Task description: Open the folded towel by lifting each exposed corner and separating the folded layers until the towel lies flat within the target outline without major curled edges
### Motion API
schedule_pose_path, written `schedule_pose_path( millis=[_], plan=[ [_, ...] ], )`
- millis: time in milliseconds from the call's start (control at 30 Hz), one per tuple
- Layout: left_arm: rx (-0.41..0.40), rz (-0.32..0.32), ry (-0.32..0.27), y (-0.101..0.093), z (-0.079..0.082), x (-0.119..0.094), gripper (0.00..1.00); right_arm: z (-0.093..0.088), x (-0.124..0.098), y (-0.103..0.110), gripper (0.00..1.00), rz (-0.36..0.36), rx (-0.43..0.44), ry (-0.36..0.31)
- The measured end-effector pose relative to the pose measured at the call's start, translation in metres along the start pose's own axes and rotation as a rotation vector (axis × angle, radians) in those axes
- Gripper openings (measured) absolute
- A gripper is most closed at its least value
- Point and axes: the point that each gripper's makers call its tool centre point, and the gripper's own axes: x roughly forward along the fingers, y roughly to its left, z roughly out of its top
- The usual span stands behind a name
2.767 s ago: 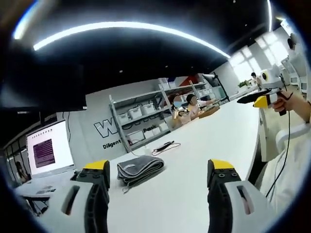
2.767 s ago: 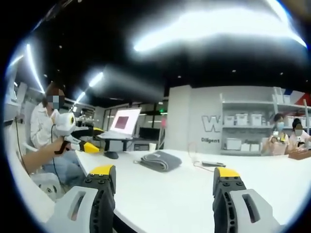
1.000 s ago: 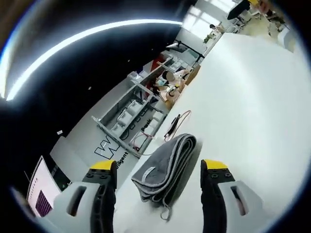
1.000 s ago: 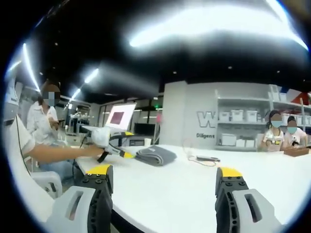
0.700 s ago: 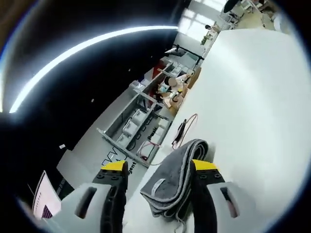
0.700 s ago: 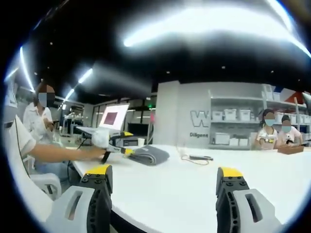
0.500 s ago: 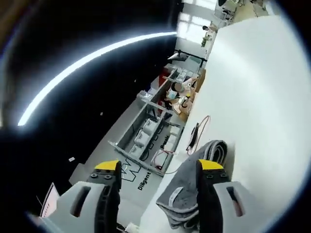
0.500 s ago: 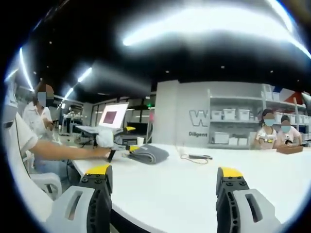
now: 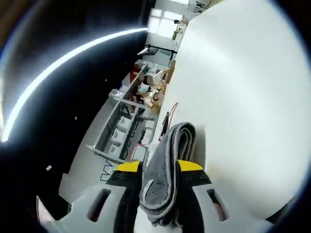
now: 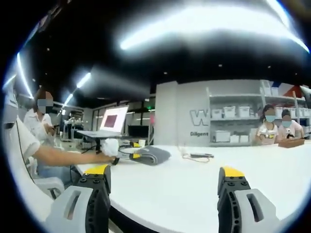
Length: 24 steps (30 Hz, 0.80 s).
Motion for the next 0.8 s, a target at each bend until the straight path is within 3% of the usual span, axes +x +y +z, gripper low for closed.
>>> schedule_pose_path(
  millis=[100,133,267,300,367,800],
  plan=[
    [-0.020,0.008,0.010,0.002,-0.002,0.001,0.29,0.002,-0.001,0.003,0.90,0.004,-0.003,-0.004],
    [-0.064,0.031,0.057,0.006,-0.009,-0.002,0.27,0.003,-0.001,0.006,0.90,0.006,-0.015,-0.004],
    [-0.038,0.022,0.054,0.004,-0.011,-0.001,0.24,0.002,0.000,0.007,0.90,0.010,-0.022,-0.002],
    [-0.008,0.004,0.109,0.001,-0.022,0.000,0.24,0.001,0.000,0.007,0.90,0.011,-0.021,0.000],
    [-0.053,0.014,0.101,0.004,-0.021,-0.001,0.23,0.002,0.000,0.008,0.91,0.013,-0.016,-0.003],
    [-0.060,0.055,0.106,0.014,-0.025,-0.008,0.09,-0.001,0.001,0.007,0.90,0.021,-0.006,-0.001]
  ],
)
